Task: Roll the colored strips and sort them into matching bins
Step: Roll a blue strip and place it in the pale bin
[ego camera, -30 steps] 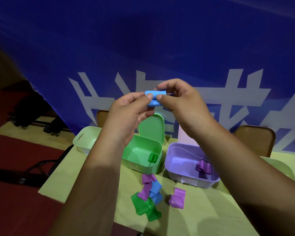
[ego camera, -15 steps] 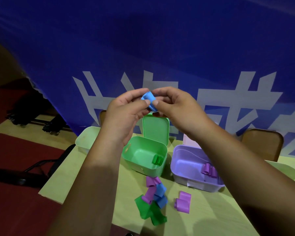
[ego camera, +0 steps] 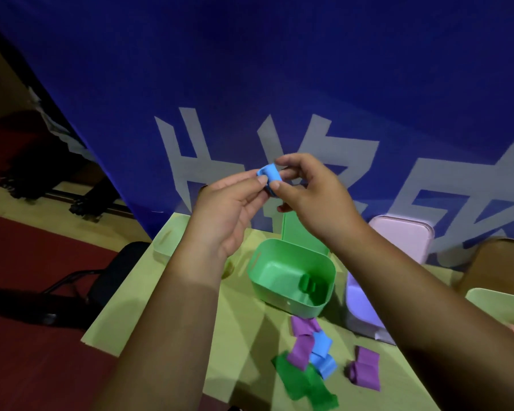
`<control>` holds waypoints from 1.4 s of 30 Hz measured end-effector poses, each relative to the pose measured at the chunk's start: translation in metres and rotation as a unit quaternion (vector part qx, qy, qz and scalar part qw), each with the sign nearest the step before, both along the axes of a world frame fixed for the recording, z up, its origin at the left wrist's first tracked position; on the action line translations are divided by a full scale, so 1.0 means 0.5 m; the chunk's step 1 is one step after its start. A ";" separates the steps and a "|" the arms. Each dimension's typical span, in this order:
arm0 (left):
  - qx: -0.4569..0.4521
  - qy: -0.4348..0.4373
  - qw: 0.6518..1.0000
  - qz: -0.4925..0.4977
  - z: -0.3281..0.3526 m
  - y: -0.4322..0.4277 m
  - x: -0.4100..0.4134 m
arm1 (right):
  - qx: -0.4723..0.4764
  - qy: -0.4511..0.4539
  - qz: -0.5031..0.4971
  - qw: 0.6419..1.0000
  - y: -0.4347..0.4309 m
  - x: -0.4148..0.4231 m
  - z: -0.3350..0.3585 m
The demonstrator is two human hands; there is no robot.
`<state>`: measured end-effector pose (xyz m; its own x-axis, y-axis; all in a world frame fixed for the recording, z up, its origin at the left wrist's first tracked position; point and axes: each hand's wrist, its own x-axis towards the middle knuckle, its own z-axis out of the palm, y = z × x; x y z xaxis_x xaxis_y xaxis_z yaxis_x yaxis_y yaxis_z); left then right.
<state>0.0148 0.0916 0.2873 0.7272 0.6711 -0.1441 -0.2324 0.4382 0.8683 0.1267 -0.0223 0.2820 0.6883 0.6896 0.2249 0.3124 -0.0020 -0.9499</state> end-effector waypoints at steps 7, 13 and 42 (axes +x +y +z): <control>0.017 0.034 0.999 0.008 -0.043 0.168 -0.062 | -0.031 0.001 -0.026 0.999 0.181 -0.063 -0.043; 0.033 0.081 0.996 0.001 -0.090 0.280 -0.095 | -0.077 0.007 -0.052 0.996 0.292 -0.102 -0.088; 0.022 0.322 0.942 -0.095 -0.376 0.550 -0.050 | -0.266 0.090 -0.032 0.959 0.506 -0.108 -0.396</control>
<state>-0.0102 0.3667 0.0991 0.6055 0.5533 -0.5720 0.4282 0.3794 0.8202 0.0727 0.2306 0.0842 0.7282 0.6284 -0.2734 0.1255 -0.5145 -0.8483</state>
